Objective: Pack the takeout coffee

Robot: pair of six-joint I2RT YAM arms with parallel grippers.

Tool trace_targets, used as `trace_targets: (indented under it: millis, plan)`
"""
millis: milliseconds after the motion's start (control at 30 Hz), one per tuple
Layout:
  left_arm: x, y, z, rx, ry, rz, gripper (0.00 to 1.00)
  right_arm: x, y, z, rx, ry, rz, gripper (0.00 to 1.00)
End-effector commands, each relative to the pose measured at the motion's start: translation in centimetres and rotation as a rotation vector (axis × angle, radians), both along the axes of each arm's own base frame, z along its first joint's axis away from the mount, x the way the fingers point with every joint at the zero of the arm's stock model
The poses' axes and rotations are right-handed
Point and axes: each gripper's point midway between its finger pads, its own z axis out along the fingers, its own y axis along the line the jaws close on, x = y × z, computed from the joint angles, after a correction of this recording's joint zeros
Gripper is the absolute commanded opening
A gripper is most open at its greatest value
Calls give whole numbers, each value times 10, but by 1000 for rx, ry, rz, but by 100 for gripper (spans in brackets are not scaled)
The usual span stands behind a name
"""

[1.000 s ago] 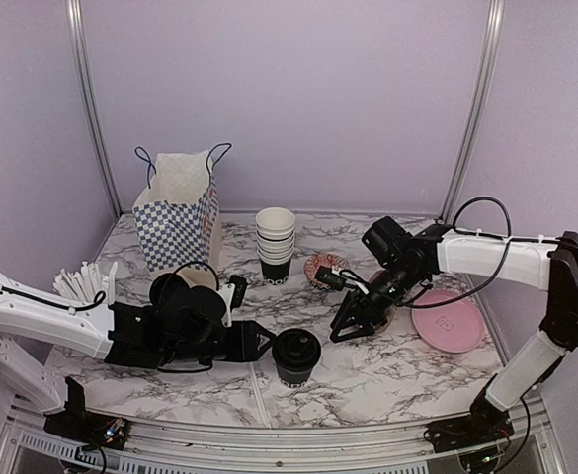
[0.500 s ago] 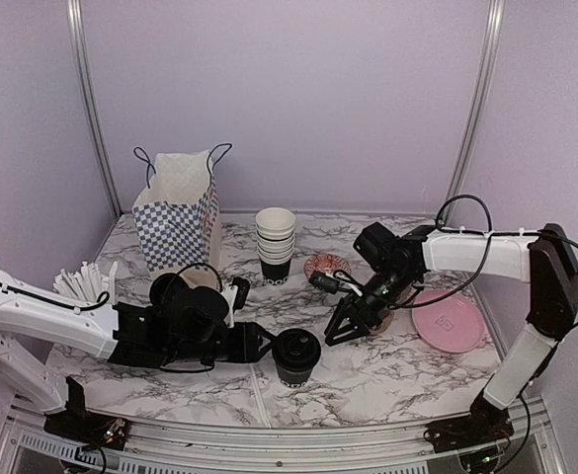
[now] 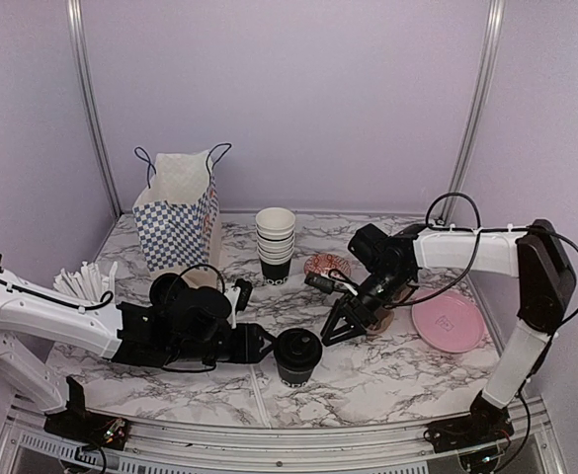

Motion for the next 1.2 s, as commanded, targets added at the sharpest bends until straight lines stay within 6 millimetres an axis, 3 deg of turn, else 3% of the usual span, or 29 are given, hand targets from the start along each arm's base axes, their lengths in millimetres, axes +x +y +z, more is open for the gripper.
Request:
trace_targets:
  millis: [0,200,567,800,1000,1167]
  plan:
    - [3,-10,9,-29,-9,-18,38,1,8,6,23,10,24,47]
    - [3,-7,-1,-17,23,2,36,6,10,-7,-22,25,11,42]
    - [10,3,-44,10,198,54,27,14,5,-49,-151,71,-25,31]
    - [-13,10,-102,103,359,10,20,21,0,-73,-226,83,-49,26]
    - [-33,32,-147,183,469,24,17,39,-13,-97,-326,80,-134,23]
    - [-47,34,-154,172,508,6,14,45,-15,-98,-341,66,-153,21]
